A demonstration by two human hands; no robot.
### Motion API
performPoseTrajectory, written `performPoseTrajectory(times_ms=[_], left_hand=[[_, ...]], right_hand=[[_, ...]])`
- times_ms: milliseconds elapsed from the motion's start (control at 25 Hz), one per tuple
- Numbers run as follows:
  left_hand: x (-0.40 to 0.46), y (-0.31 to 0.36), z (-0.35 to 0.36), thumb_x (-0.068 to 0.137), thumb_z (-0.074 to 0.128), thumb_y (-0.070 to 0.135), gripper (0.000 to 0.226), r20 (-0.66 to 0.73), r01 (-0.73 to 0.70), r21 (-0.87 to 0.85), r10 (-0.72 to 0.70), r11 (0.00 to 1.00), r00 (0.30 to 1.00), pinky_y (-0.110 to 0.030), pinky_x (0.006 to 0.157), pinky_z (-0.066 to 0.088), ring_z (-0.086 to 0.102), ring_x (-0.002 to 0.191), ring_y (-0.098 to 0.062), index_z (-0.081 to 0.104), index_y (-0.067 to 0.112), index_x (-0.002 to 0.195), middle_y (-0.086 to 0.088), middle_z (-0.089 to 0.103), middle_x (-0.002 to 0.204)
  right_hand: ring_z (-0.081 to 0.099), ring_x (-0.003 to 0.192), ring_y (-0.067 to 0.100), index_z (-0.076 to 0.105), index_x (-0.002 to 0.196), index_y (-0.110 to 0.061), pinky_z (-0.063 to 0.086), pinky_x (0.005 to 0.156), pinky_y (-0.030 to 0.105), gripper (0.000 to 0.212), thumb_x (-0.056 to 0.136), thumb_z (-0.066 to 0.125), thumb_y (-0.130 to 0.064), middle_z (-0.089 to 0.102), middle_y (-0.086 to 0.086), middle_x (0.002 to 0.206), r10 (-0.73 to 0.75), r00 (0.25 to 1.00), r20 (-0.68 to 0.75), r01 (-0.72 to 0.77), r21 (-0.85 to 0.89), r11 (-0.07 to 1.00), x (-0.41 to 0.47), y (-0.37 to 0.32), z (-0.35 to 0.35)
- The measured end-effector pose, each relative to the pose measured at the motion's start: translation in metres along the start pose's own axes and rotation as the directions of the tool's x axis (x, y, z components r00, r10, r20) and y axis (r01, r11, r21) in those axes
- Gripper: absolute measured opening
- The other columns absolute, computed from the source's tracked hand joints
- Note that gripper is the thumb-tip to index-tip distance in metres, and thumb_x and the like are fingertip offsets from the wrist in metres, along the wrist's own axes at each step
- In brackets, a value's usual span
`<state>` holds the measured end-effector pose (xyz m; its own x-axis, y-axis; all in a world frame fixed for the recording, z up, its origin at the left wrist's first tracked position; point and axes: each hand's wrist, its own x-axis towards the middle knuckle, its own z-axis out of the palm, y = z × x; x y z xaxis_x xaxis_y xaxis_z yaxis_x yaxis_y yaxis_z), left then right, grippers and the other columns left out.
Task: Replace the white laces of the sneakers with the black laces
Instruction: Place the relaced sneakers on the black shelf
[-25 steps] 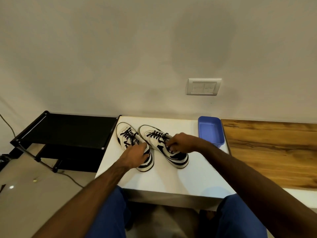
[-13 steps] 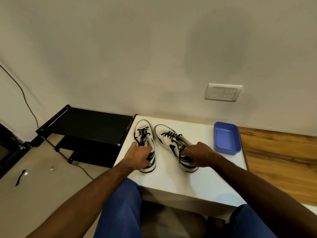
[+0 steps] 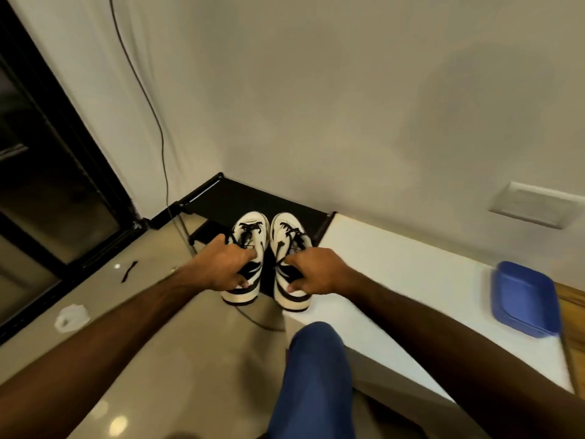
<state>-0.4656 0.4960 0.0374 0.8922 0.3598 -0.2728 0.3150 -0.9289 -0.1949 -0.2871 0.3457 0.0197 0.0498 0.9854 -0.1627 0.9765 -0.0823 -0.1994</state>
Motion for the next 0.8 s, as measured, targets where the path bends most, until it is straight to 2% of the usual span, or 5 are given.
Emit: performPoseTrajectory(times_ms=[160,320,480,640,800], left_hand=[[-0.04,-0.055,0.053,0.088,0.066,0.05,0.047,0.121,0.023,0.039,-0.028,0.999,0.992,-0.037,0.097,0.032,0.062,0.112,-0.019,0.051,0.027,0.126,0.006,0.069,0.114],[-0.036,-0.082,0.115,0.089,0.065,0.05,0.05,0.172,0.013,0.035,-0.019,0.999,0.985,-0.039,0.097,0.03,0.062,0.114,-0.02,0.049,0.026,0.13,0.003,0.069,0.119],[0.003,-0.094,0.155,0.093,0.063,0.042,0.053,0.133,-0.025,0.054,0.018,0.998,0.991,-0.039,0.092,0.03,0.061,0.113,-0.023,0.043,0.023,0.138,0.0,0.067,0.122],[0.055,-0.103,0.182,0.092,0.066,0.036,0.049,0.071,-0.024,0.042,0.021,0.999,0.997,-0.038,0.092,0.033,0.06,0.114,-0.024,0.046,0.023,0.135,-0.001,0.067,0.121],[0.117,-0.097,0.206,0.092,0.067,0.034,0.049,0.072,-0.03,0.047,0.026,0.998,0.997,-0.039,0.092,0.033,0.06,0.113,-0.024,0.048,0.023,0.135,-0.001,0.068,0.119]], right_hand=[[0.063,0.101,0.025,0.061,0.115,-0.019,0.041,0.071,0.031,0.046,0.086,0.068,-0.054,0.068,0.005,0.108,-0.13,0.99,0.059,0.13,0.008,0.992,0.07,-0.075,0.037],[0.064,0.108,0.028,0.062,0.116,-0.017,0.045,0.078,0.034,0.049,0.084,0.07,-0.053,0.069,0.007,0.114,-0.132,0.983,0.127,0.131,0.023,0.991,0.12,-0.102,0.081],[0.065,0.106,0.028,0.067,0.112,-0.017,0.054,0.085,0.039,0.048,0.081,0.072,-0.054,0.071,0.006,0.111,-0.061,0.987,0.15,0.057,0.026,0.998,0.163,-0.085,0.114],[0.062,0.111,0.029,0.065,0.114,-0.018,0.049,0.087,0.037,0.045,0.083,0.071,-0.051,0.068,0.006,0.116,0.015,0.988,0.155,-0.01,-0.034,0.999,0.197,-0.047,0.137],[0.064,0.108,0.029,0.066,0.109,-0.019,0.049,0.085,0.036,0.038,0.083,0.07,-0.046,0.069,0.005,0.113,0.09,0.986,0.14,-0.076,-0.104,0.992,0.224,-0.003,0.157]])
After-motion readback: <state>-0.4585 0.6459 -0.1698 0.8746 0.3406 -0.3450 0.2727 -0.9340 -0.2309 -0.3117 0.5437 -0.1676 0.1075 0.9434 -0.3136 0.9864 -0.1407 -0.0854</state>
